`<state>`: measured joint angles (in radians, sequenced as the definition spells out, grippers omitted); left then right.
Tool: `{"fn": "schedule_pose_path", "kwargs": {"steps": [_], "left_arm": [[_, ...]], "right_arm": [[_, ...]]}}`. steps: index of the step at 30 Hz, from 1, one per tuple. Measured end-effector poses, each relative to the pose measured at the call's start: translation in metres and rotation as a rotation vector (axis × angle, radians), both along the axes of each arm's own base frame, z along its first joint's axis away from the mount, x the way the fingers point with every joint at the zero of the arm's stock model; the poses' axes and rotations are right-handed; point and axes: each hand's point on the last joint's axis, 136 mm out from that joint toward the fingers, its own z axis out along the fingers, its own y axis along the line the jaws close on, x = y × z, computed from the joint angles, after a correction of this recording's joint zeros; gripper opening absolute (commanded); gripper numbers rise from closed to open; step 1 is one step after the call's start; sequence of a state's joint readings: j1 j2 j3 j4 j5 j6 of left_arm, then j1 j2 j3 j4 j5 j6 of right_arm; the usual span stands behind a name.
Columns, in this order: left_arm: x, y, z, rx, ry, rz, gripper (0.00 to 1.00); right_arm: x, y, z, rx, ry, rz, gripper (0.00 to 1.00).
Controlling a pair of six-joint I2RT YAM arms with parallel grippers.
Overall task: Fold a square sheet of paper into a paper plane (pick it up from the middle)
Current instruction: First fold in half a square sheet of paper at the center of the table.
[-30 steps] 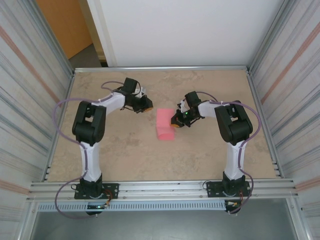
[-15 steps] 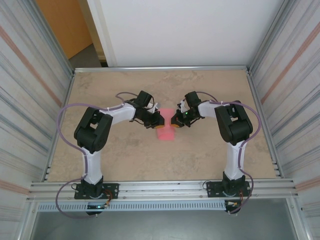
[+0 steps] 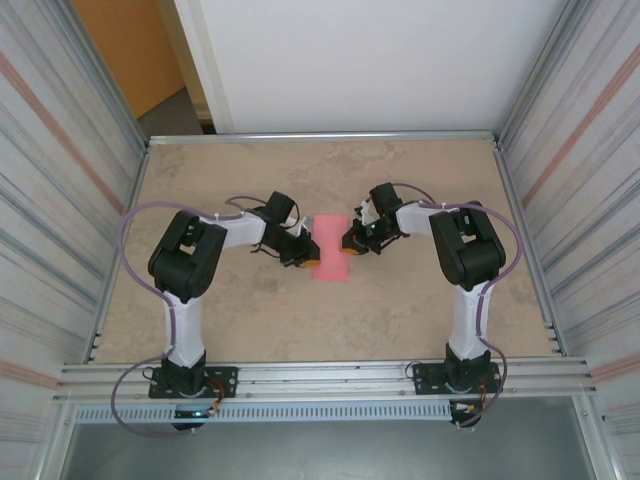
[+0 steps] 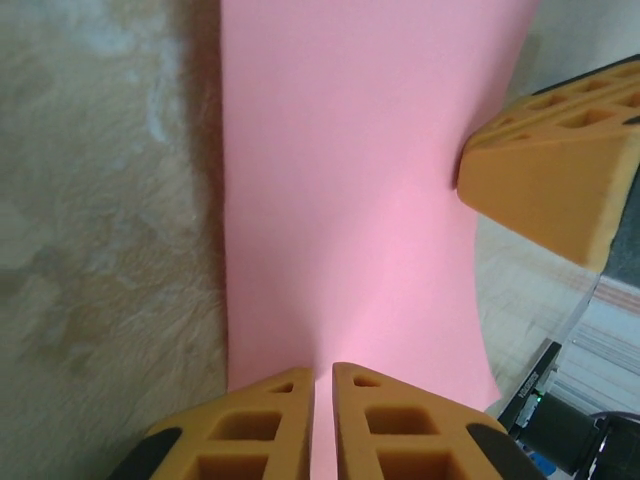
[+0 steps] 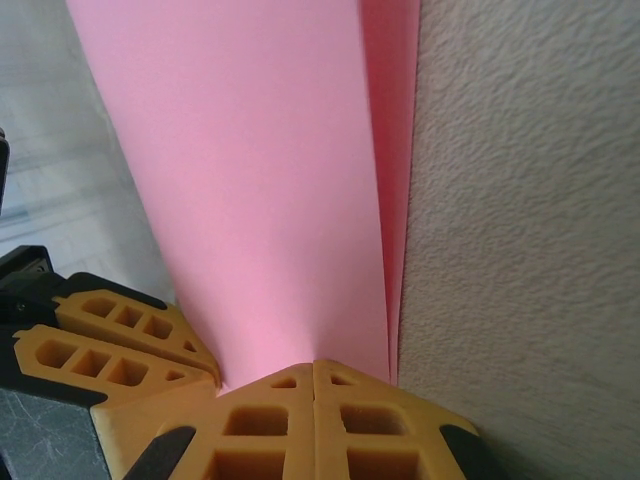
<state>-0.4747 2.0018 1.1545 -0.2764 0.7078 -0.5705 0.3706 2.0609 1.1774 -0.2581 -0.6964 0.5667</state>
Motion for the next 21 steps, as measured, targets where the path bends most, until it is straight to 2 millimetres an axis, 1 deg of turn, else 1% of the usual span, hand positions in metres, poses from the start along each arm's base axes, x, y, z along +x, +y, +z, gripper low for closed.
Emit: {"fn": "schedule_pose_path", "kwargs": {"steps": [6,8,11,16,18,21], "left_arm": [[-0.01,0.029,0.003,0.023,0.035,0.048,0.14],[-0.011,0.035,0.007,0.029,0.042,0.063,0.14],[-0.012,0.027,0.018,0.016,0.02,0.057,0.14],[-0.013,-0.005,0.033,-0.018,-0.024,0.005,0.13],[-0.015,-0.014,0.032,-0.024,-0.027,-0.009,0.13],[-0.017,-0.015,0.025,-0.015,-0.011,-0.011,0.13]], "right_arm": [[0.0,0.0,0.0,0.0,0.0,0.0,0.01],[0.0,0.0,0.0,0.0,0.0,0.0,0.01],[0.0,0.0,0.0,0.0,0.0,0.0,0.01],[0.0,0.0,0.0,0.0,0.0,0.0,0.01],[0.0,0.0,0.0,0.0,0.0,0.0,0.01],[0.0,0.0,0.0,0.0,0.0,0.0,0.01]]}}
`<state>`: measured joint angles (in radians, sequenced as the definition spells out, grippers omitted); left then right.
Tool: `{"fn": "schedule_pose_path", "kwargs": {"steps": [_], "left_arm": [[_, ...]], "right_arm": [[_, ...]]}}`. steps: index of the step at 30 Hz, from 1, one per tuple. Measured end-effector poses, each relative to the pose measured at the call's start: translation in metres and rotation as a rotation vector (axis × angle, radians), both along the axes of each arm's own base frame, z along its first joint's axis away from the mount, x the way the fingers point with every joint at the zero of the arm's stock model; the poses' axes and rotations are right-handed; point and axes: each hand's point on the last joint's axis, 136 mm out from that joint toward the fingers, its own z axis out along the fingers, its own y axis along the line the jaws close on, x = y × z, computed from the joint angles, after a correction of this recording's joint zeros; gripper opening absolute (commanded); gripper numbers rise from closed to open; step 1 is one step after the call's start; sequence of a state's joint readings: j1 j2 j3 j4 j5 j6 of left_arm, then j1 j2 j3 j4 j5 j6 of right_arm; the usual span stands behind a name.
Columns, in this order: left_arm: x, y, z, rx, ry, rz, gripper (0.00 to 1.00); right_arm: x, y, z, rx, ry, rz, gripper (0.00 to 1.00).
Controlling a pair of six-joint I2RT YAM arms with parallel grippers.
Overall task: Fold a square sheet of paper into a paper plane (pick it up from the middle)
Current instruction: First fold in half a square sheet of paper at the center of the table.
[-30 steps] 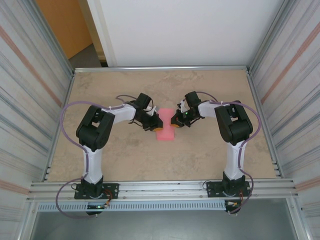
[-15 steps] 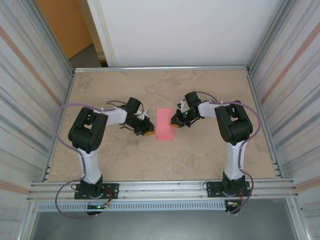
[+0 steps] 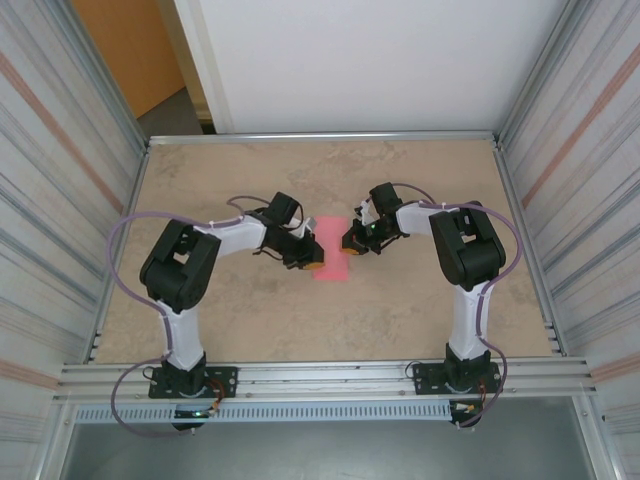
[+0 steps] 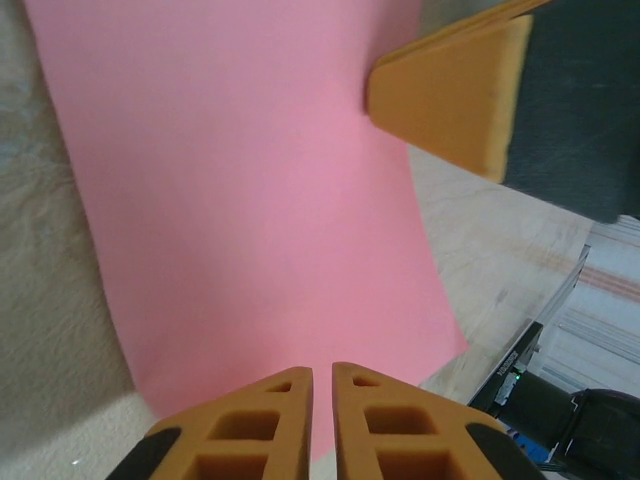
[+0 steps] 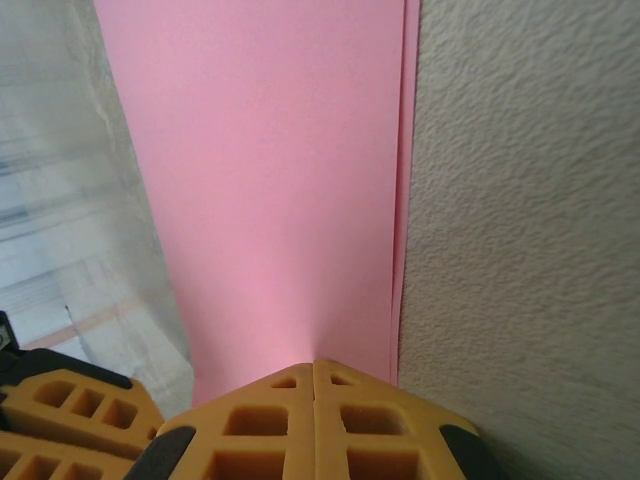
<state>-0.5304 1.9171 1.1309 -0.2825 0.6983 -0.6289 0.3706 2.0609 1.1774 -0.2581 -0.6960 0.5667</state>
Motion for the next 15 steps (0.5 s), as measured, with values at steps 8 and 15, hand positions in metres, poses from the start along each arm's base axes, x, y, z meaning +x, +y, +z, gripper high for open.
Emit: {"fn": "schedule_pose_path", "kwargs": {"steps": [8,15], "left_arm": [[-0.021,0.016,-0.024,0.036,0.051,0.004,0.13],[-0.037,0.032,-0.025,0.109,0.028,-0.02,0.13]], "right_arm": [[0.0,0.0,0.0,-0.001,0.0,0.0,0.01],[0.0,0.0,0.0,-0.002,-0.002,0.0,0.01]]}}
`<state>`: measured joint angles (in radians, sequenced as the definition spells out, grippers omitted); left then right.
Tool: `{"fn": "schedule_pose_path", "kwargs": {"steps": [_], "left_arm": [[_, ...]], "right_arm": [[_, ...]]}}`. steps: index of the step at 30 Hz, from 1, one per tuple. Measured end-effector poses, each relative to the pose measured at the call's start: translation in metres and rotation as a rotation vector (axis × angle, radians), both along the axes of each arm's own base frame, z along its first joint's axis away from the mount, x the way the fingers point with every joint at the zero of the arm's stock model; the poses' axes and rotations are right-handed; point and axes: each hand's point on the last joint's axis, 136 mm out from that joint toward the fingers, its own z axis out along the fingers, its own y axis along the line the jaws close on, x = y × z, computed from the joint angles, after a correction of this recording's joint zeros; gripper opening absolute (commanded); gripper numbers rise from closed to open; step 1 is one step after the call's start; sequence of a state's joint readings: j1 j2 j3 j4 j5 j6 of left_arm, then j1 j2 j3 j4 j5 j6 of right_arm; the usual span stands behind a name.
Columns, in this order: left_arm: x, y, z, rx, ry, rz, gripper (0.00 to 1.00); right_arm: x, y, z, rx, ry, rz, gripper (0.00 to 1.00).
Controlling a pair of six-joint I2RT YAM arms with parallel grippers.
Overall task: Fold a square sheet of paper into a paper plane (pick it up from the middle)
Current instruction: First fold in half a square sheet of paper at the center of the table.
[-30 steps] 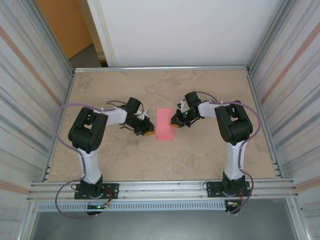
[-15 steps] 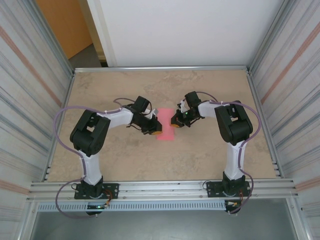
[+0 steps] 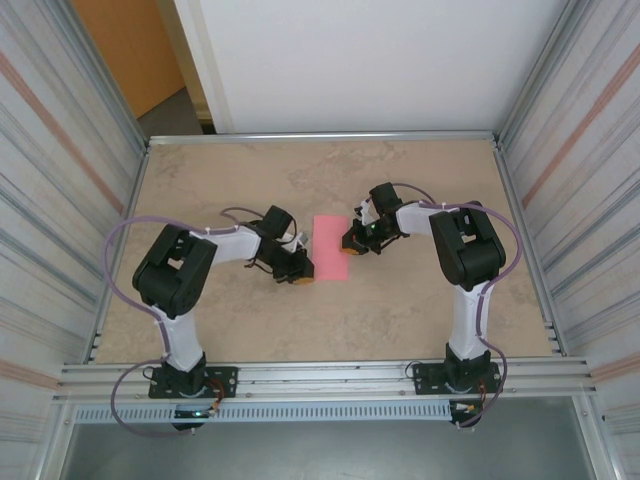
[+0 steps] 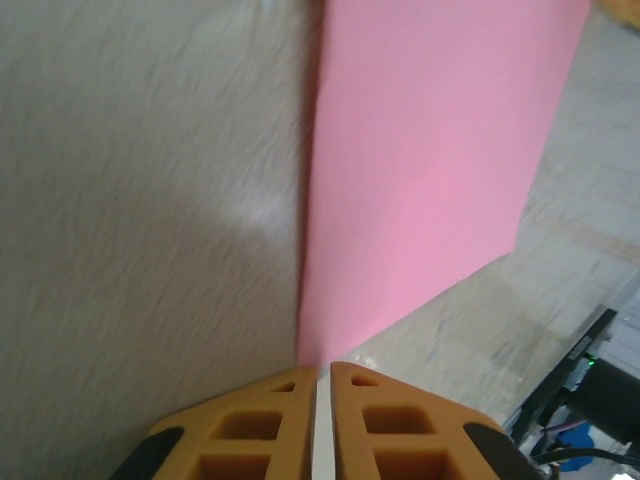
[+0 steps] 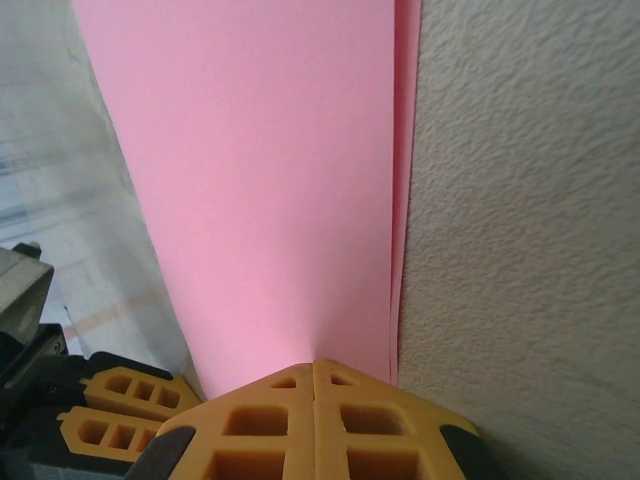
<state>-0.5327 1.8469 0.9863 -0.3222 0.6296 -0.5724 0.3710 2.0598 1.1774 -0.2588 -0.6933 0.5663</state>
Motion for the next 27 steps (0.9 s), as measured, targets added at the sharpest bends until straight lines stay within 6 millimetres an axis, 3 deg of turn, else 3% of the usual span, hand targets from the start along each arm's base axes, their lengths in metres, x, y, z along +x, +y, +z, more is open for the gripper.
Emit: {"fn": "schedule_pose_path", "kwargs": {"steps": [5,8,13,16,21,27], "left_arm": [[-0.012,0.012,0.005,0.05,0.021,-0.001,0.14],[-0.007,0.009,0.017,0.03,-0.007,0.003,0.16],[0.026,-0.01,0.047,-0.056,-0.125,0.042,0.21],[0.046,-0.022,0.055,-0.09,-0.162,0.062,0.22],[0.079,-0.039,0.044,-0.103,-0.166,0.103,0.22],[0.093,-0.035,0.021,-0.057,-0.132,0.174,0.22]], "right_arm": [[0.002,0.001,0.004,-0.002,-0.01,0.002,0.04],[0.004,0.003,0.009,-0.013,-0.014,0.009,0.09],[0.011,0.005,0.018,-0.063,-0.034,0.027,0.24],[0.016,0.003,0.024,-0.082,-0.05,0.019,0.33],[0.01,-0.013,0.039,-0.092,-0.056,-0.045,0.37],[-0.026,-0.041,0.034,-0.105,0.032,-0.14,0.38]]}}
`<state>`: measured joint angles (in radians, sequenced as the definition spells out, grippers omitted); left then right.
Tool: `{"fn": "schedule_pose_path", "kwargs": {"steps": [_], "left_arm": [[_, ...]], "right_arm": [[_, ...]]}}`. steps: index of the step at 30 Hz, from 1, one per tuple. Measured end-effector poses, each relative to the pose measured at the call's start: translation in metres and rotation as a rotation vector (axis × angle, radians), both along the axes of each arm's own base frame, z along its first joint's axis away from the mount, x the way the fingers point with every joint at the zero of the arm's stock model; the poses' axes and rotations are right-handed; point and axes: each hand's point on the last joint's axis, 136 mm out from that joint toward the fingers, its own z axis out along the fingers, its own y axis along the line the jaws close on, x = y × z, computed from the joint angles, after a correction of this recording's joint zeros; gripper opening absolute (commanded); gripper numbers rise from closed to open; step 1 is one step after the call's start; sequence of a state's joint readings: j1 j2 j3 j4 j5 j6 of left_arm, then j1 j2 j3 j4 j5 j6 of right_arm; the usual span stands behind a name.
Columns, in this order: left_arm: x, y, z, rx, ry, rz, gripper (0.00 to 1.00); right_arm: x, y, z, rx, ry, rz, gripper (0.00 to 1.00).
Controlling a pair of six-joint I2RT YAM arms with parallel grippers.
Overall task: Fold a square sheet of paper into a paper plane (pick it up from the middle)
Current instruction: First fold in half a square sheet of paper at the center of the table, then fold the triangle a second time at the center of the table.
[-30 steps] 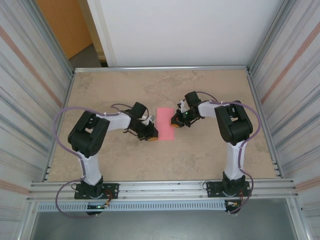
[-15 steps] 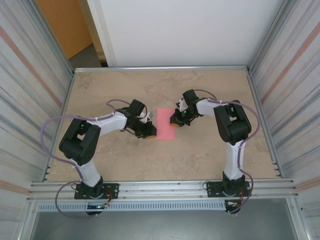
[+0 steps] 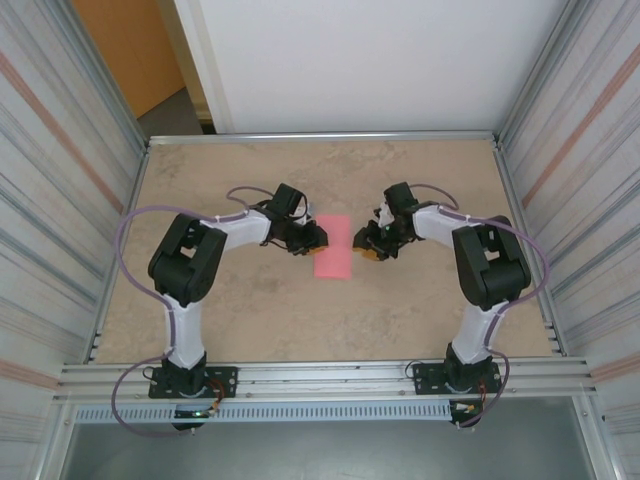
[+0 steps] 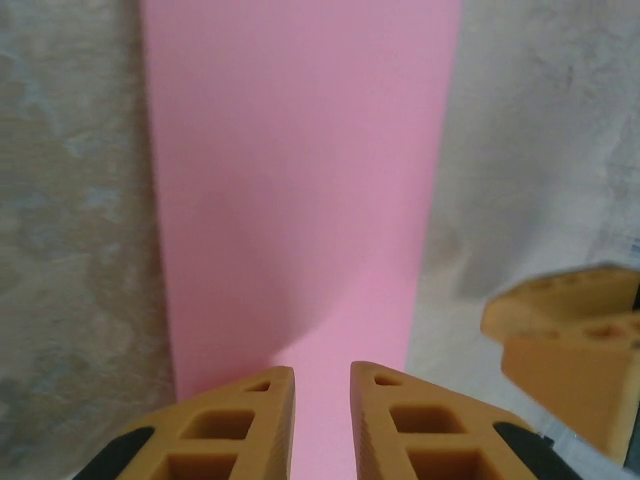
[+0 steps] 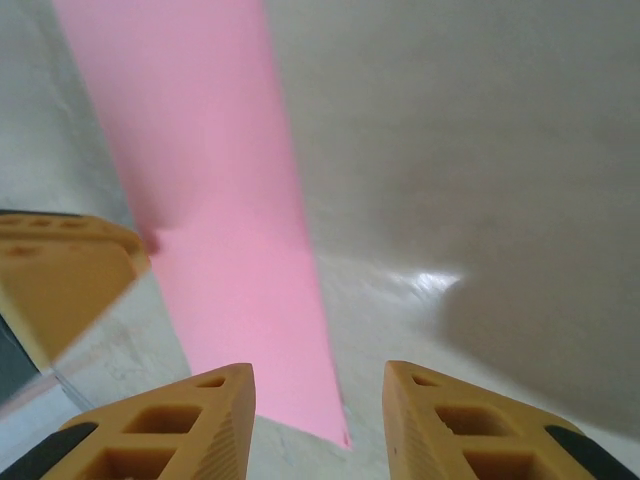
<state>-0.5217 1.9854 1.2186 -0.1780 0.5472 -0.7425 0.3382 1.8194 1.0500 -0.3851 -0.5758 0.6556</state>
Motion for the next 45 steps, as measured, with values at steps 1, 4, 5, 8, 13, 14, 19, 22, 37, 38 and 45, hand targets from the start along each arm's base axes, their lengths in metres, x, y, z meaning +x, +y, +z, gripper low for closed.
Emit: {"fn": "schedule_pose_path", "kwargs": {"steps": [1,4,5,8,13,14,19,22,37,38,45], "left_arm": [[0.002,0.002,-0.001,-0.001,0.005,0.013,0.22],[0.011,0.004,-0.001,-0.016,0.004,0.044,0.22],[0.014,0.005,-0.001,-0.021,0.003,0.054,0.22],[0.017,0.006,-0.002,-0.027,0.006,0.07,0.22],[0.016,0.007,-0.01,-0.017,0.037,0.084,0.22],[0.015,0.007,-0.014,-0.011,0.049,0.087,0.22],[0.016,0.007,-0.014,-0.011,0.072,0.109,0.21],[0.016,0.007,-0.014,-0.016,0.088,0.124,0.21],[0.016,0.007,-0.015,-0.014,0.107,0.132,0.2],[0.016,0.007,-0.015,-0.014,0.107,0.132,0.2],[0.016,0.007,-0.015,-0.014,0.107,0.131,0.19]], "right_arm": [[-0.006,-0.001,-0.002,-0.001,0.018,-0.006,0.38],[-0.02,-0.001,-0.008,-0.006,0.056,-0.004,0.39],[-0.022,0.0,-0.009,-0.007,0.06,0.0,0.39],[-0.029,0.005,-0.01,-0.005,0.07,0.018,0.38],[-0.035,0.013,-0.009,0.007,0.074,0.045,0.33],[-0.036,0.014,-0.009,0.009,0.075,0.049,0.32],[-0.037,0.016,-0.008,0.017,0.081,0.048,0.31],[-0.038,0.017,-0.009,0.023,0.088,0.051,0.31],[-0.04,0.026,-0.011,0.073,0.114,0.066,0.21],[-0.04,0.027,-0.01,0.078,0.111,0.067,0.2],[-0.033,0.032,-0.006,0.107,0.095,0.054,0.15]]}}
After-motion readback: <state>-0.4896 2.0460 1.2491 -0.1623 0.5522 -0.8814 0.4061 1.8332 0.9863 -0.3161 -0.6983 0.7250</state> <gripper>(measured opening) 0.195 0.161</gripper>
